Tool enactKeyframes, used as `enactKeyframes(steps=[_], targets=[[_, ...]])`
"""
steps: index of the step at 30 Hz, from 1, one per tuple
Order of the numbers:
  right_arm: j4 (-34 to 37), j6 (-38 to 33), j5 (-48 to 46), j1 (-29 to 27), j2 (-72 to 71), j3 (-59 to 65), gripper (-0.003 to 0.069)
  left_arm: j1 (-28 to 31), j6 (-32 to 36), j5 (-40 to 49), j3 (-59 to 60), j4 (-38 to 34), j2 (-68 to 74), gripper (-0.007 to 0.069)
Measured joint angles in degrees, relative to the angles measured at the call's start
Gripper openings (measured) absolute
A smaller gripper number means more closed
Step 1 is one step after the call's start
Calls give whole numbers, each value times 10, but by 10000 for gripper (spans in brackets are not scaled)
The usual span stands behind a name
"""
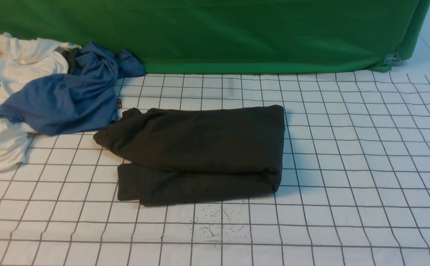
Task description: Fold a long-sleeved shirt over a white checkered tablecloth.
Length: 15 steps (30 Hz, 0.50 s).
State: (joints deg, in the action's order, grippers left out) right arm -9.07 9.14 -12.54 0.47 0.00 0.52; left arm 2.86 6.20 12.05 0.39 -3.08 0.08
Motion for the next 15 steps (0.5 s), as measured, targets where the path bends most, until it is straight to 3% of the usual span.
enactKeyframes(steps=[15], targets=[[0, 0, 0, 0, 0, 0, 238, 0, 0, 0, 0, 0, 0, -29]])
